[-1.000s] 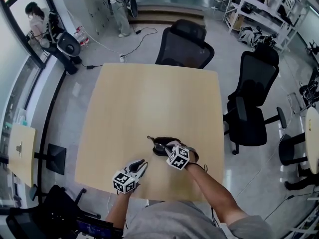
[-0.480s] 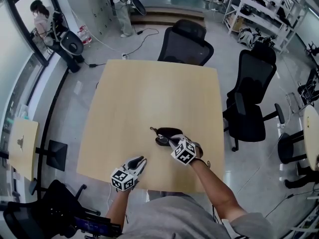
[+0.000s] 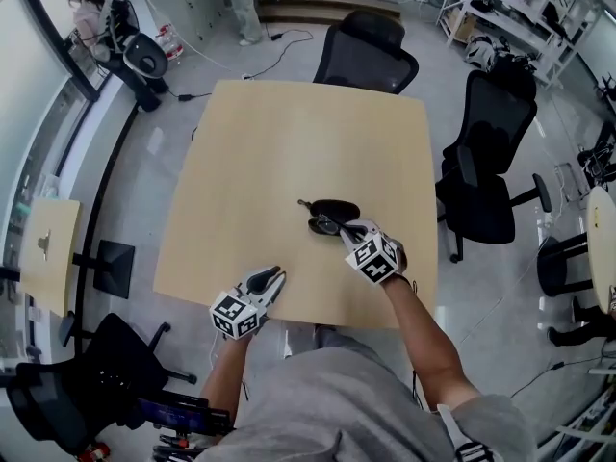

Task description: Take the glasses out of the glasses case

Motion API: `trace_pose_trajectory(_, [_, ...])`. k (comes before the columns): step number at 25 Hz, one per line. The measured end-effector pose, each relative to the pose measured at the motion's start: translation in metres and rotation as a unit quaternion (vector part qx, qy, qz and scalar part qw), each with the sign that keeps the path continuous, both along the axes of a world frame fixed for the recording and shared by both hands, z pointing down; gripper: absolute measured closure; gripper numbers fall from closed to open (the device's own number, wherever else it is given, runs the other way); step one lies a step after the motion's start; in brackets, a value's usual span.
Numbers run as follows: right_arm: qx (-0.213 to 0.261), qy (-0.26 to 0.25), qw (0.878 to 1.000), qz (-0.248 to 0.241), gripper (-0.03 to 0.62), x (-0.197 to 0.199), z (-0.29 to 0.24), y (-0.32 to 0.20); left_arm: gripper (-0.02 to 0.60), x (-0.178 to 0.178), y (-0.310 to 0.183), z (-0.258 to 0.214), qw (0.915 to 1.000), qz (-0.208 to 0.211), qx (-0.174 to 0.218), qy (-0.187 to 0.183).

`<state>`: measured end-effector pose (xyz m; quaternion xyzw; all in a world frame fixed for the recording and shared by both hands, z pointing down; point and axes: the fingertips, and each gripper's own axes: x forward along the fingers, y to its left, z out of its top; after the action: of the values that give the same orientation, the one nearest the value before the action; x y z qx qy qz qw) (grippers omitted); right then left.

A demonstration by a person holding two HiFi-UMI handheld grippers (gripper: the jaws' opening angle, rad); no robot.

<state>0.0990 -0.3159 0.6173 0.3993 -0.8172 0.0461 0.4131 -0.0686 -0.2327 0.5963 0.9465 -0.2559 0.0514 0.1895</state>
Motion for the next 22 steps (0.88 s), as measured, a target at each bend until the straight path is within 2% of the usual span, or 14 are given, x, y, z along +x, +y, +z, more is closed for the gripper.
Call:
trace_pose_trajectory(9, [0.038,-0.054,0.996,0.052,0.565,0.004,-0.044,0.027,0.509,-0.017,0.025,-0.031,0.9992,0.003,0.039,0.009])
trace_pose_trajectory(13, [0.036,-0.088,0.992,0.081,0.565,0.020,-0.052,0.035,0.511,-0.013,0.028,-0.038,0.9989,0.008,0.045,0.007])
trace_pose_trajectory(16, [0.029,-0.143,0.983,0.111,0.565,0.040,-0.058,0.041,0.511,-0.002,0.027,-0.042,0.9985,0.010,0.054,0.004])
trace_pose_trajectory(19, [0.034,-0.185,0.971,0.148,0.565,0.073,-0.076,0.067,0.511,0.017,0.036,-0.059,0.9966,0.024,0.078,0.007])
trace_pose_trajectory(22, [0.023,-0.247,0.952,0.177,0.565,0.072,-0.083,0.086,0.512,0.010,0.044,-0.070,0.9956,0.028,0.090,0.004])
